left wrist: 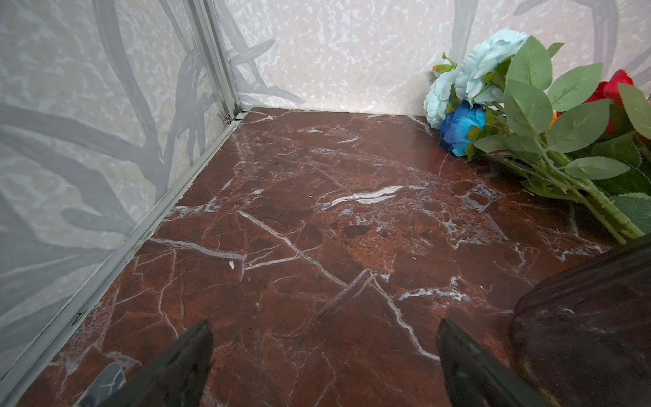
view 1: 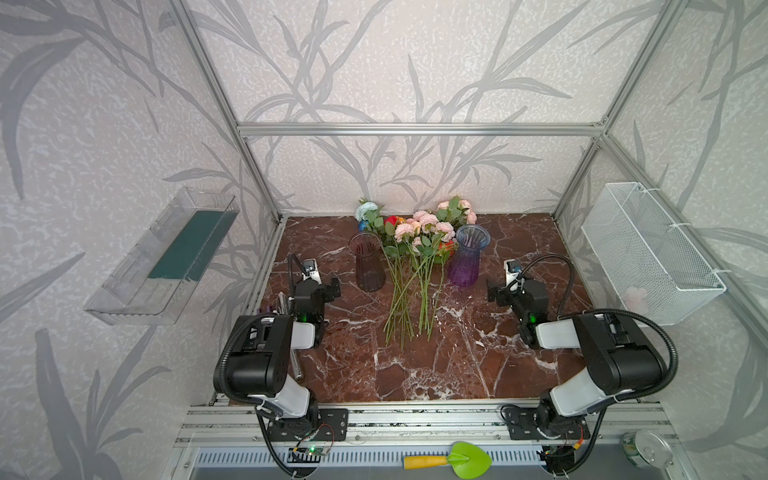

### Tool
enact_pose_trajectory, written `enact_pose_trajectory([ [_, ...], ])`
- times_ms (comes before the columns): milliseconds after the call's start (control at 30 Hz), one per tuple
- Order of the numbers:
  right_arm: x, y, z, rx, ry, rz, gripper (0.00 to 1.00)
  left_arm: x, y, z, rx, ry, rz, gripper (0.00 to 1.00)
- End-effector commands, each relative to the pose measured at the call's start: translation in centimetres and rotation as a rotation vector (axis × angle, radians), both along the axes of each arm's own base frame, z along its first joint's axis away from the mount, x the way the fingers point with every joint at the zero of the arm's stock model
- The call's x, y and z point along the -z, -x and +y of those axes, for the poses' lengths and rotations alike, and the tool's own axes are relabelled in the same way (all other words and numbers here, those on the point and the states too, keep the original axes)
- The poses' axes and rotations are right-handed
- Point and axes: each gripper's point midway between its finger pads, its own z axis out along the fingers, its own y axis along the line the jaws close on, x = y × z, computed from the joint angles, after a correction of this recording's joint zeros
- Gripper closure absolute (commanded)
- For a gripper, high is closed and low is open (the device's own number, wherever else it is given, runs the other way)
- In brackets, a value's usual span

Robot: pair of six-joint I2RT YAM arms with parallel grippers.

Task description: Arrange the flowers into the vase

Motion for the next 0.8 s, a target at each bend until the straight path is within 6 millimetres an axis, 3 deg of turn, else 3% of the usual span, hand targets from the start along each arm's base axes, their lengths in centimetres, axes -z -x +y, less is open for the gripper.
enact_pose_trajectory([
  [0,-0.3,-0.2,-0.1,0.001,-0.008,-0.012,0.01,0.0,0.0,0.0,0.002,-0.014,-0.001,0.01],
  [167,-1.1,-0.3,-1.3,0.071,-0.005,-0.018,0.01,-0.3,0.2,0.7,-0.044,-0.017,-0.01,0.01],
  [267,-3.0,-0.2,-2.9,0.179,0.007,0.011,0.01,-1.9,1.0,2.0,-0.129,-0.014,-0.021,0.01],
  [400,-5.9,0.5,-2.7,0.169,0.036,0.027,0.01,-5.0,1.8,1.0,-0.092,-0.03,-0.032,0.01],
  [500,-9.2,1.8,-2.6,0.216,0.027,-0.015,0.01,-9.5,2.7,0.2,-0.057,-0.028,-0.078,0.01],
  [600,-13.7,3.3,-1.9,0.286,0.035,-0.051,0.01,-15.5,3.5,-0.9,-0.007,0.016,-0.151,0.01],
  [700,-17.6,5.1,-1.5,0.316,-0.154,0.053,0.01,-20.1,3.7,-2.1,0.041,0.127,-0.168,0.01],
  [767,-20.8,5.8,0.8,0.156,-0.283,0.069,0.01,-22.3,4.0,-2.2,0.019,0.21,-0.125,0.01],
])
